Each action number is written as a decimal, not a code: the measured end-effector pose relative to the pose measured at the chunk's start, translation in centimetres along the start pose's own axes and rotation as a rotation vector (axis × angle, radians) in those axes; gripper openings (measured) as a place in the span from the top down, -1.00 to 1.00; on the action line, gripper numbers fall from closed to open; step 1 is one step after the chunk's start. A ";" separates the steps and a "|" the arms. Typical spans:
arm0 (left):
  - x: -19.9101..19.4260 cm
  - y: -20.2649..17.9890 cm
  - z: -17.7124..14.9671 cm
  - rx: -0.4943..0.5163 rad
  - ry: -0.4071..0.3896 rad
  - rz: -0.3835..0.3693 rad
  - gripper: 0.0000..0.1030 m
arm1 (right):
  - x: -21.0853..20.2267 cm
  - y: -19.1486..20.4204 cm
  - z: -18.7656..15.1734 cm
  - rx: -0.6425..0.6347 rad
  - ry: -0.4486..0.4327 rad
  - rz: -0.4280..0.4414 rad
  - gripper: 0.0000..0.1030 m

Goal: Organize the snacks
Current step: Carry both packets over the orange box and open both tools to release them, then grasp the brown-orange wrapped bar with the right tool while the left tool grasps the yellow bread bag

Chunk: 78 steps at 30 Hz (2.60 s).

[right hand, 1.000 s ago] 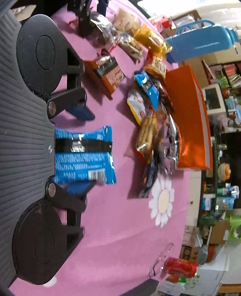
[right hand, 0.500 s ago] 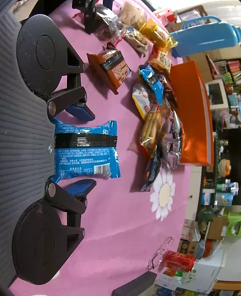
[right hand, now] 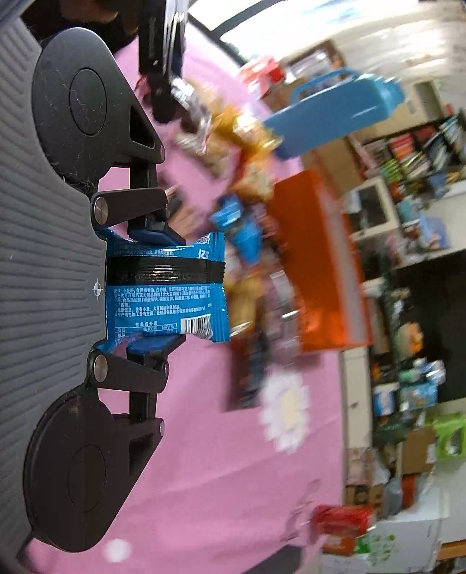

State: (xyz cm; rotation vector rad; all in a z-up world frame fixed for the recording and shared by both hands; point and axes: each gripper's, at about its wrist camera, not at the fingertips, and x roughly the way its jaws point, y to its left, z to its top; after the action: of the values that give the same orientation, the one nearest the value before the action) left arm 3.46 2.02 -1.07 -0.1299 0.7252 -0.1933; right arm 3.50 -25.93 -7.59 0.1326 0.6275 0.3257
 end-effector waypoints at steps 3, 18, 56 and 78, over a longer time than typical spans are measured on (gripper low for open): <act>1.0 0.5 3.3 -0.012 -0.036 -0.007 -0.09 | 0.5 0.2 3.8 -0.011 -0.064 0.037 0.41; 17.8 0.1 20.8 0.025 -0.119 0.014 -0.10 | 20.8 -1.0 21.7 -0.115 -0.075 0.002 0.41; 6.9 -7.1 -1.8 -0.021 0.130 -0.090 -0.68 | 4.8 -10.6 0.2 0.407 -0.039 -0.011 -0.73; 6.4 -14.7 -0.5 0.350 -0.032 -0.093 -0.73 | 4.0 -12.8 0.1 0.481 -0.076 -0.083 -0.82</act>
State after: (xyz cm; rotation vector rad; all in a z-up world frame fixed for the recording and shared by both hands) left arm 5.90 -13.71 -2.90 0.1670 0.6441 -0.4024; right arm 9.86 -36.59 -12.53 0.5753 0.6246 0.0834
